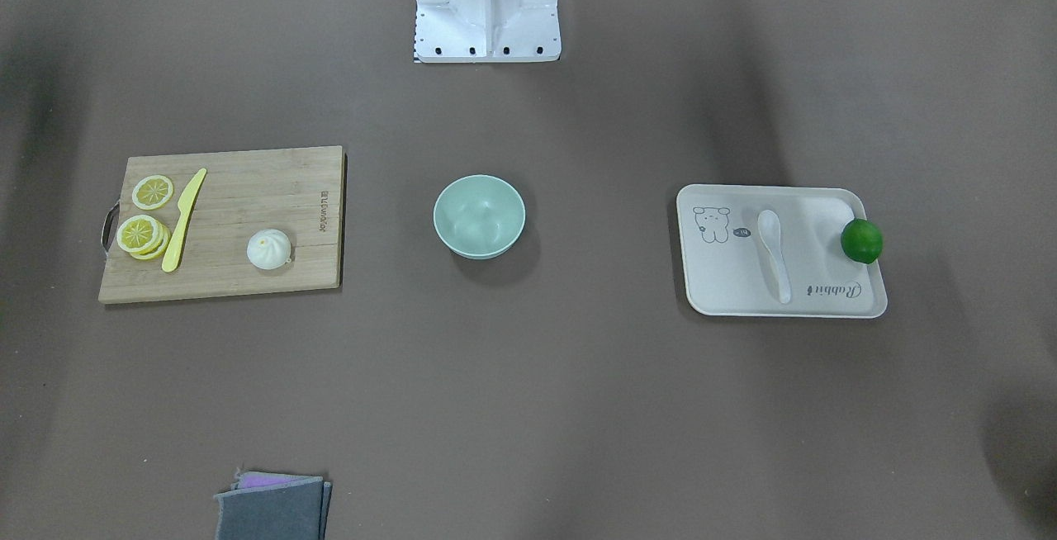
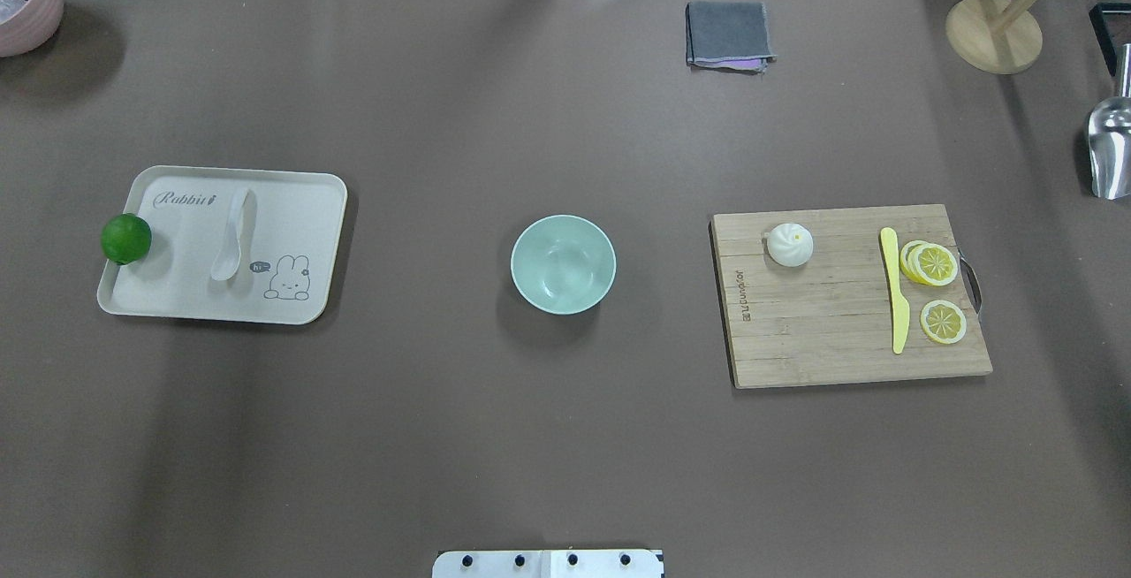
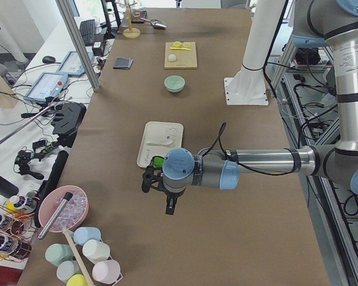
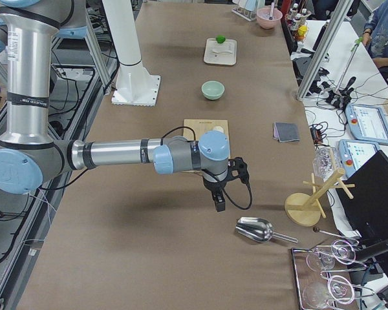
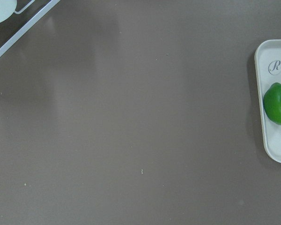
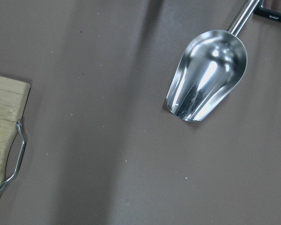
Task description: Put spoon and bun in bowl
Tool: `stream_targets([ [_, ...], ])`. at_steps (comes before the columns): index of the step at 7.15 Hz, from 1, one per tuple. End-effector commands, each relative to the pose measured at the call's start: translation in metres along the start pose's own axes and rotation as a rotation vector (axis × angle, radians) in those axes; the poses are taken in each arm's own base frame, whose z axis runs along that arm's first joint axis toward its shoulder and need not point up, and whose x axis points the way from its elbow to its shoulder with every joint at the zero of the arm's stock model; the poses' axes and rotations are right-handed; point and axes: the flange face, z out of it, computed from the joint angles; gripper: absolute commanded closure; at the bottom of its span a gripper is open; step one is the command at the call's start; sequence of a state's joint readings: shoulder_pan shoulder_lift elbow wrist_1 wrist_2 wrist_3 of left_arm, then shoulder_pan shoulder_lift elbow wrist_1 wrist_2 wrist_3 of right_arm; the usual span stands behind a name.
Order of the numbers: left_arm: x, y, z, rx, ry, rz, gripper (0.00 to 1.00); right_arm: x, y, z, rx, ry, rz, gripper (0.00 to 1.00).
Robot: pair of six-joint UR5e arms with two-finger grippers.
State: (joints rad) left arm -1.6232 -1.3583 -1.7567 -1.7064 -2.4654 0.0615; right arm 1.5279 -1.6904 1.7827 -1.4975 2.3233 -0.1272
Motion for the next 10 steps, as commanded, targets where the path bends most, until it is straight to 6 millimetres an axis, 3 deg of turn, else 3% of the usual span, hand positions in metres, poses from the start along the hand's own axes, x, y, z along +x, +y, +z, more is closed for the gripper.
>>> stream_targets([
  [1,0.007,-0.004,-0.005,-0.003,0.001,-0.005,0.01,-0.002,0.011,0.001,0.003,-0.011,0.0,0.0],
  [6,0.002,-0.006,-0.004,0.007,-0.001,-0.027,0.01,-0.004,0.015,0.005,0.03,-0.068,-0.019,0.0],
  [10,0.021,0.008,-0.015,0.057,0.022,0.025,0.01,-0.017,0.011,-0.001,0.05,-0.158,-0.019,0.0],
])
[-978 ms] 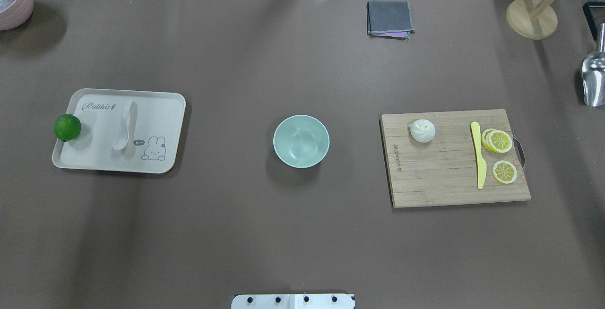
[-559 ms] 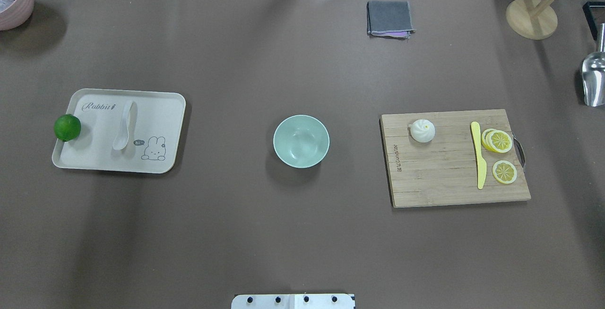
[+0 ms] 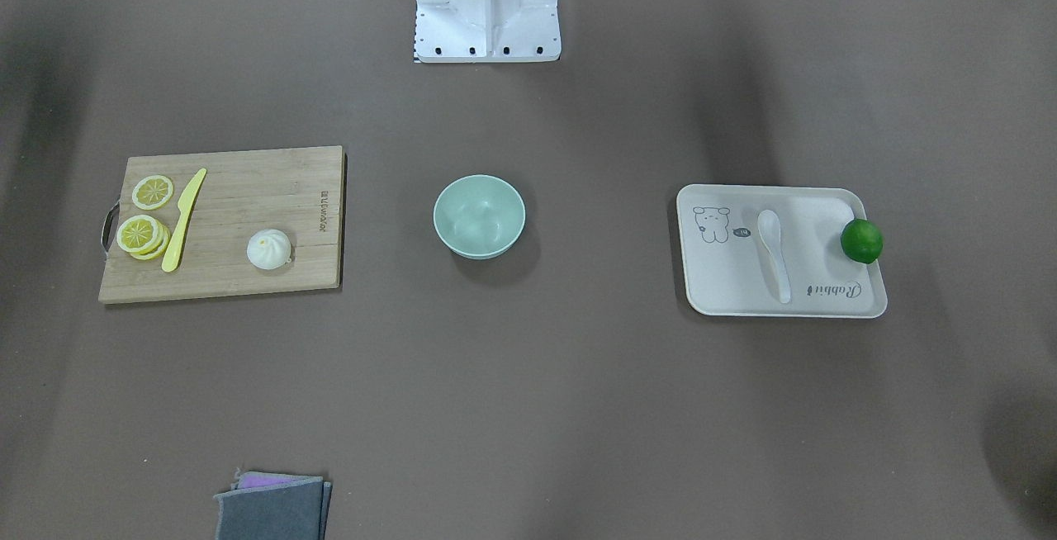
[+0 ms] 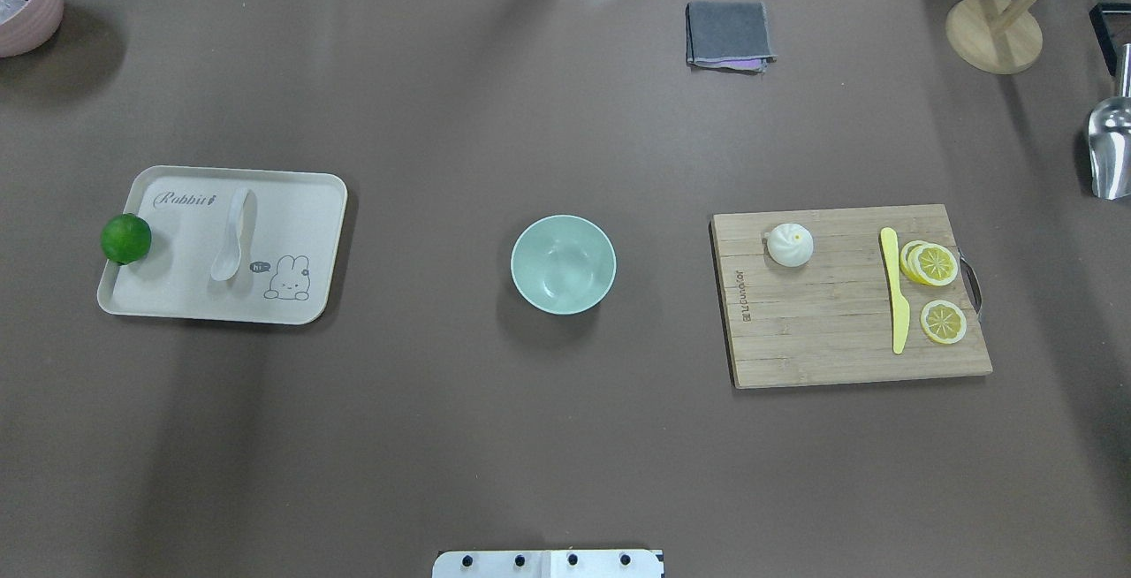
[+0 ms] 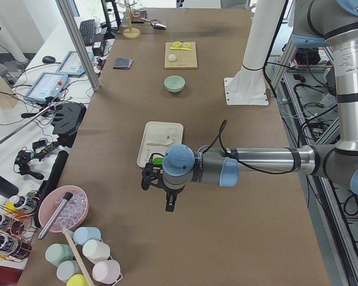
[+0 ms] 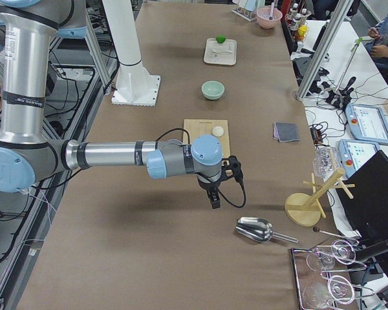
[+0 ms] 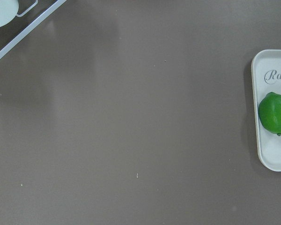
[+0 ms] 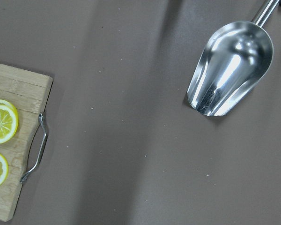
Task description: Put spoon and bun in bowl
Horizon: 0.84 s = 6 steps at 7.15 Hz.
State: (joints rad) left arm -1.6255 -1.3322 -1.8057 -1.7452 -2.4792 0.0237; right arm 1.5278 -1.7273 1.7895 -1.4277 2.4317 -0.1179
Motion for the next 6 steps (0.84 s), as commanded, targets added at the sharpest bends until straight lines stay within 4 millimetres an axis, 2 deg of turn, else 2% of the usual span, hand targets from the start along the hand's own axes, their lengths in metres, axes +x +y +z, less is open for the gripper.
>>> stream_targets([
  [1,0.013,-0.005,-0.004,0.02,0.053,-0.069,0.03,-0.014,-0.004,-0.006,0.02,-0.07,0.013,0.0],
  [2,0.034,-0.03,-0.003,0.02,0.06,-0.113,0.05,-0.027,-0.011,-0.011,0.026,-0.069,0.051,0.0],
  [3,0.066,-0.057,0.011,-0.005,0.068,-0.101,0.05,-0.049,-0.02,-0.011,0.023,-0.069,0.068,0.0],
  [4,0.106,-0.089,0.023,-0.023,0.078,-0.13,0.05,-0.084,-0.031,-0.006,0.004,-0.081,0.113,0.02],
  [5,0.144,-0.112,0.048,-0.037,0.024,-0.131,0.05,-0.121,-0.043,0.002,-0.012,-0.064,0.133,0.02],
  [6,0.205,-0.135,0.083,-0.066,0.004,-0.132,0.05,-0.152,-0.061,0.016,-0.025,-0.044,0.121,0.03],
])
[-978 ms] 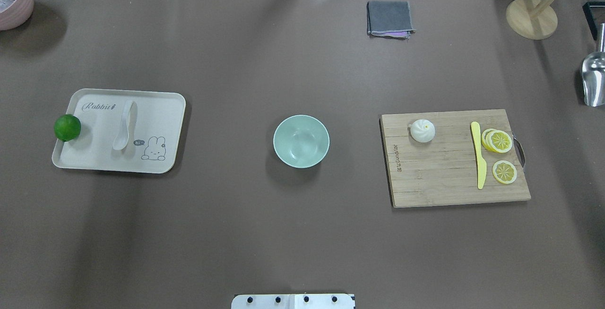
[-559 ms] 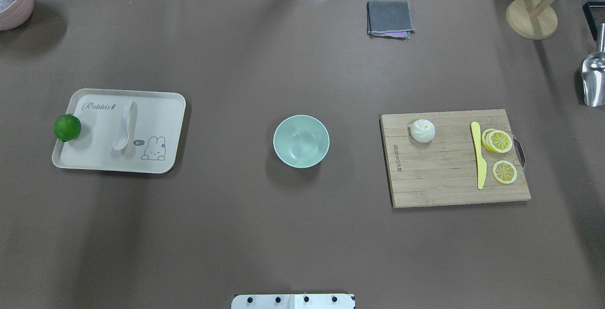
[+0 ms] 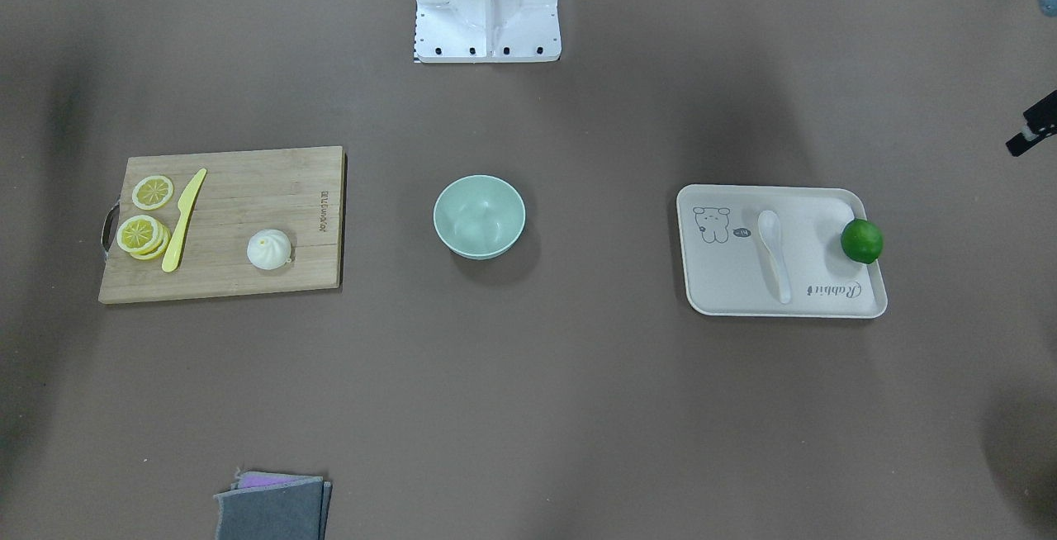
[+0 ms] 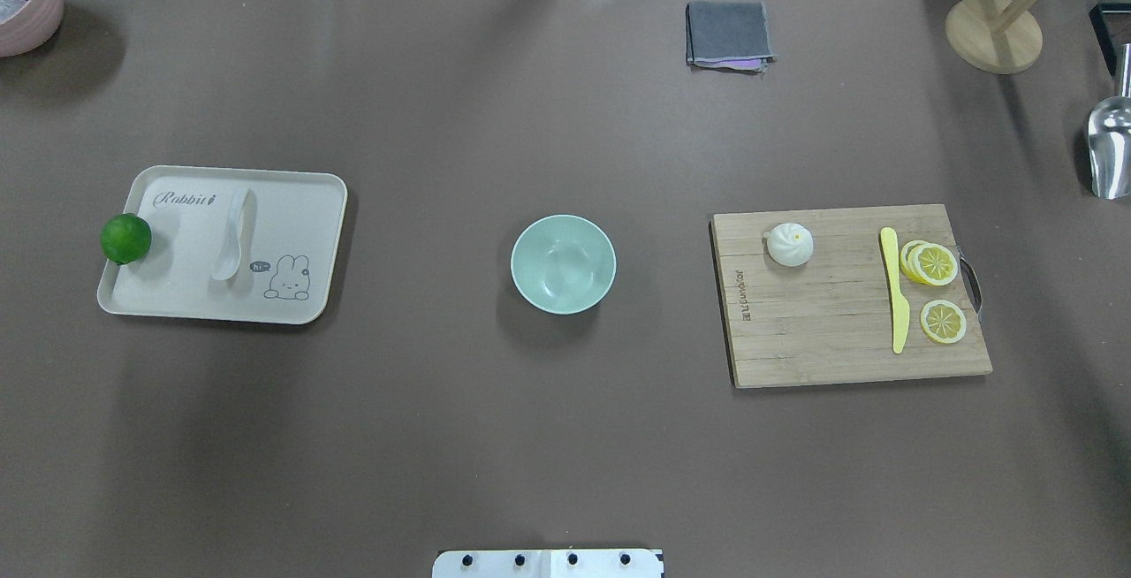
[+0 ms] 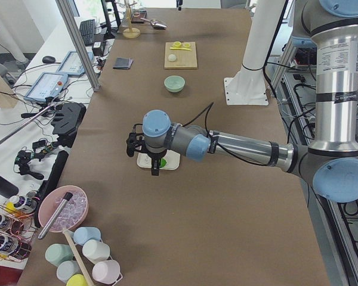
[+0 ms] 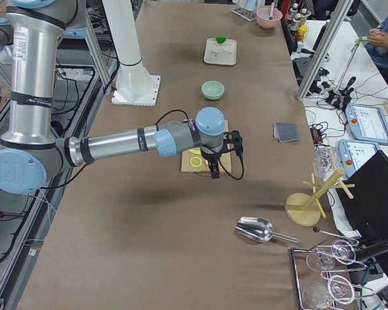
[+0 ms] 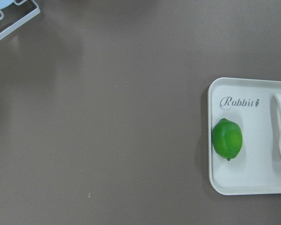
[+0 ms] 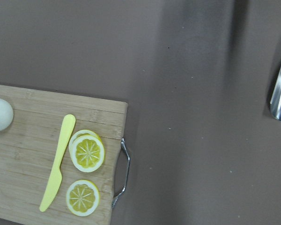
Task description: Put spoon and bun in bowl
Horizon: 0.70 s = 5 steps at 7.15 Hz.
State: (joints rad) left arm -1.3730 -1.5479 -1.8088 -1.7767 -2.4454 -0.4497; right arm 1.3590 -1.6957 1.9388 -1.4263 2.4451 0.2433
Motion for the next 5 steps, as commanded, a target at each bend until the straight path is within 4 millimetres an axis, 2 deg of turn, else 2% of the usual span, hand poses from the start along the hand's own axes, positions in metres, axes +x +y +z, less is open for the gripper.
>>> stream_targets([
  [1,0.118,-0.028,0.07,-0.035,-0.053,-0.028,0.06,-0.073,-0.025,0.027,-0.02,0.015,0.025,0.05],
  [2,0.159,-0.029,0.101,-0.058,-0.066,0.005,0.07,-0.1,-0.034,0.041,-0.025,0.028,0.024,0.05],
  [3,0.199,-0.049,0.133,-0.067,-0.08,0.004,0.08,-0.133,-0.04,0.063,-0.017,0.058,0.01,0.05],
  [4,0.211,-0.05,0.15,-0.078,-0.095,0.013,0.1,-0.163,-0.045,0.076,-0.009,0.047,0.015,0.06],
  [5,0.209,-0.047,0.172,-0.107,-0.114,0.012,0.12,-0.182,-0.04,0.092,-0.028,0.049,0.022,0.06],
])
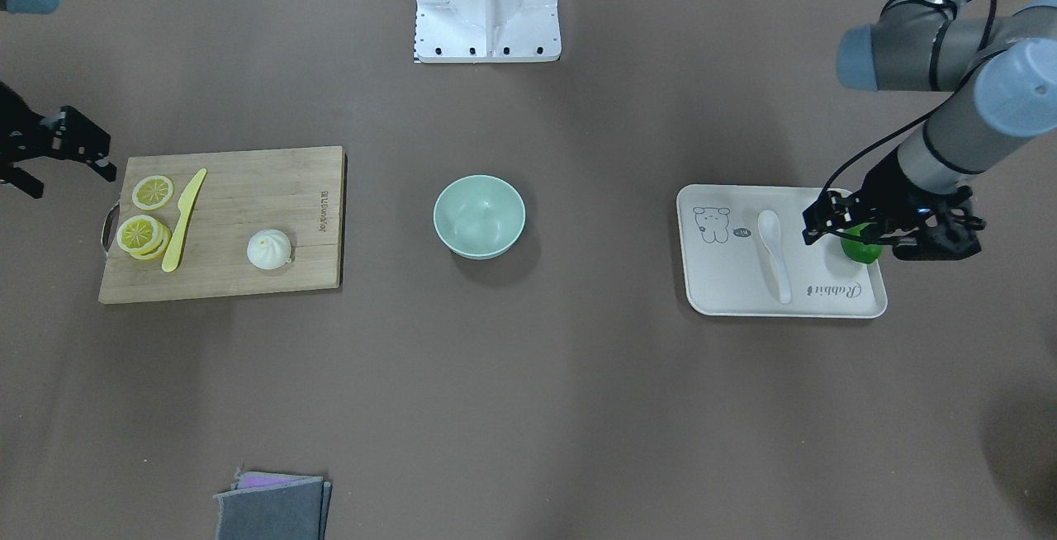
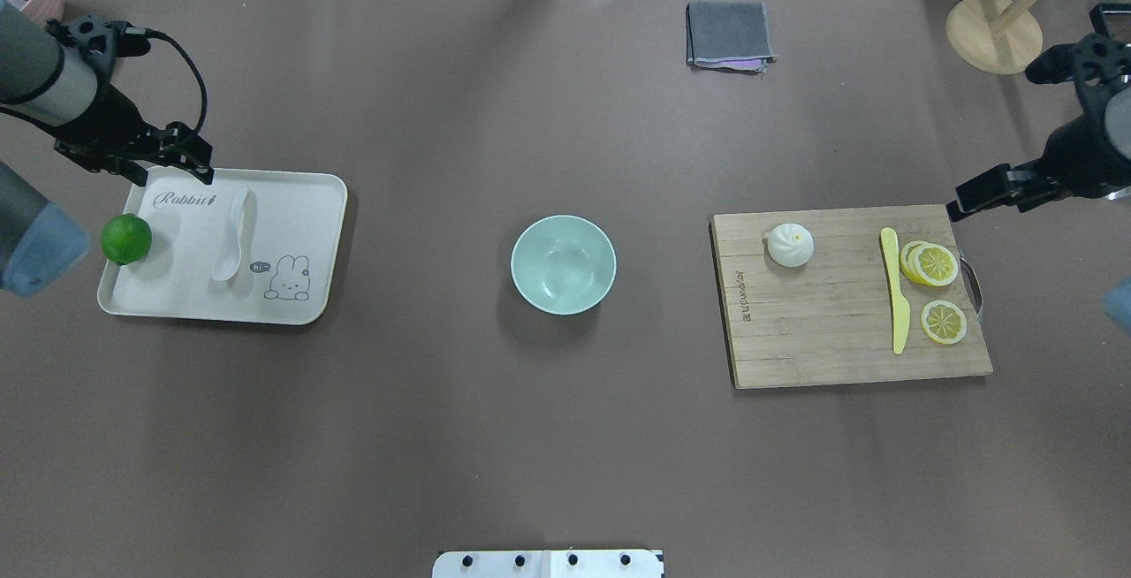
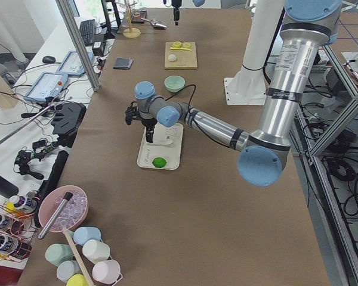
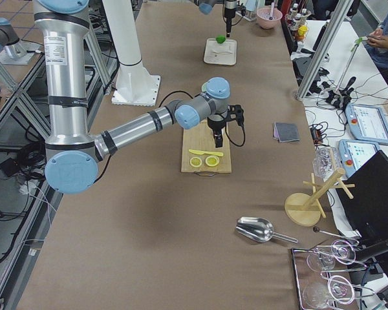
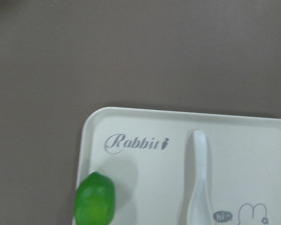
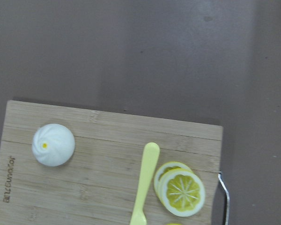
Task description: Put spoon and bun in bowl
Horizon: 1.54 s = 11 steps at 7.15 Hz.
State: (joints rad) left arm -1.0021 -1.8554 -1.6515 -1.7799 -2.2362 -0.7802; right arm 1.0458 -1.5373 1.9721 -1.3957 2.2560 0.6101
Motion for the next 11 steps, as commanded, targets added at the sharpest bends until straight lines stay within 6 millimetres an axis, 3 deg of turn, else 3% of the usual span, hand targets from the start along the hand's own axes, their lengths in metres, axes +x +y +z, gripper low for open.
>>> stream_targets([
  [1,0.019,-0.005,0.052,-0.021,-0.062,0.022,0.15,-0.047,0.005,0.033,-0.014,0.018,-0.014,0.06],
  [2,0.016,-0.002,0.08,-0.019,-0.081,0.041,0.18,-0.052,0.008,0.039,-0.025,0.019,-0.024,0.08],
  [3,0.014,0.0,0.089,-0.017,-0.071,0.05,0.23,-0.053,0.008,0.04,-0.025,0.019,-0.026,0.08],
  [5,0.018,0.004,0.096,-0.029,-0.073,0.055,0.42,-0.058,0.007,0.039,-0.022,0.014,-0.033,0.08],
  [6,0.019,0.004,0.094,-0.029,-0.067,0.055,0.89,-0.059,0.008,0.039,-0.023,0.013,-0.034,0.07],
  [7,0.021,0.006,0.095,-0.033,-0.065,0.059,1.0,-0.06,0.009,0.041,-0.027,0.013,-0.033,0.07],
  [9,0.033,0.008,0.082,-0.017,-0.042,0.079,1.0,-0.061,0.008,0.041,-0.026,0.013,-0.036,0.07],
  [10,0.055,0.014,0.059,-0.012,0.006,0.1,1.0,-0.068,0.002,0.04,-0.016,0.011,-0.043,0.07],
  [11,0.089,0.012,0.036,-0.007,0.074,0.077,1.0,-0.071,-0.002,0.045,-0.009,0.022,-0.049,0.07],
])
